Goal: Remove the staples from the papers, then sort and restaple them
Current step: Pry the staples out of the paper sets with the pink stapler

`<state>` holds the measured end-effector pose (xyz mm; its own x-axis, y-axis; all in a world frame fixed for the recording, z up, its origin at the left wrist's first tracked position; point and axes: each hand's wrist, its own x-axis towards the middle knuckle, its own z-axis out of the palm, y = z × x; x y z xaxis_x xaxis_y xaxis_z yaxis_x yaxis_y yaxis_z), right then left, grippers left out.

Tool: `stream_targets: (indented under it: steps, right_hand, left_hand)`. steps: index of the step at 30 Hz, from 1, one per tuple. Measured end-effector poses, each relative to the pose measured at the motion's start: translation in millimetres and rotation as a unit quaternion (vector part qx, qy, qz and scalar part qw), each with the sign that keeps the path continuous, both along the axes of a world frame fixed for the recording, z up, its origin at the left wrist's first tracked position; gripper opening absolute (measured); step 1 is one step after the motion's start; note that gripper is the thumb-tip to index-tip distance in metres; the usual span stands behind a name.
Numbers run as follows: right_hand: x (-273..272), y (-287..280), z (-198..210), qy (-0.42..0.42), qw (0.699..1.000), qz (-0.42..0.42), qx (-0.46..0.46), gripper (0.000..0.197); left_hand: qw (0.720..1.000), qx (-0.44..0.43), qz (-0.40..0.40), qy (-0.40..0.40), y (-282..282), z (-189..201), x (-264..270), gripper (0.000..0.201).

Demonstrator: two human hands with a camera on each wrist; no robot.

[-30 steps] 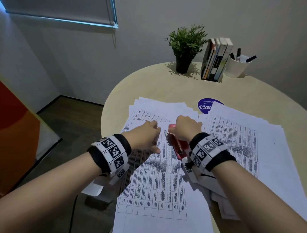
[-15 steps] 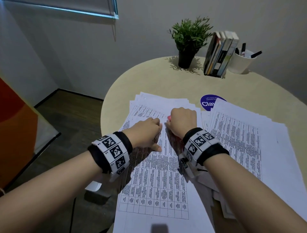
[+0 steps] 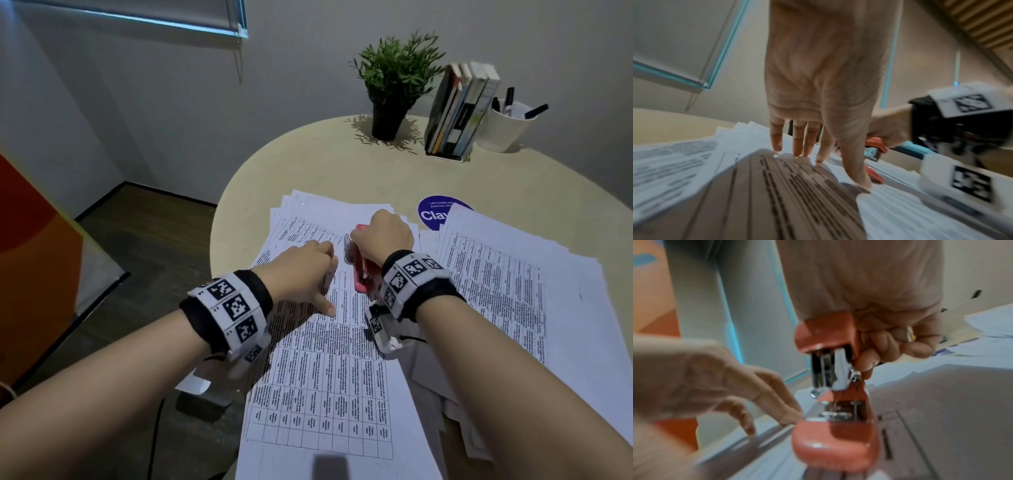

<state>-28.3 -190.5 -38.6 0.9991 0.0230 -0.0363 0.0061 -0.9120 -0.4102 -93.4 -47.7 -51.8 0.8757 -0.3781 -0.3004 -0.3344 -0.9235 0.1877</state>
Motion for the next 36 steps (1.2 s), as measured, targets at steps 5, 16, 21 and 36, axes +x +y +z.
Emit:
stream_targets:
  steps: [5, 16, 21, 36]
  right_hand:
    - [4.2, -32.7, 3.9, 0.031, 0.976, -0.038, 0.212, 0.035]
    - [-9.7, -84.1, 29.4, 0.056, 0.903, -0.013, 0.426, 0.043]
    - [-27.8, -63.1, 27.8, 0.133, 0.904, 0.082, 0.398, 0.052]
    - [-6.6, -154.1, 70.1, 0.033, 0.928, -0.116, 0.353, 0.035]
  left_hand:
    - [0.984, -0.124, 0.123, -0.046, 7.9, 6.5, 31.1, 0.055]
    - [0.976, -0.184, 0.114, 0.003, 33.4, 26.1, 51.5, 0.031]
    - [0.946, -0.282, 0.158, -0.014, 73.5, 64.3, 59.5, 0.016]
    - [0.941, -0.2, 0.23, -0.144, 49.4, 47.0, 95.6, 0.04]
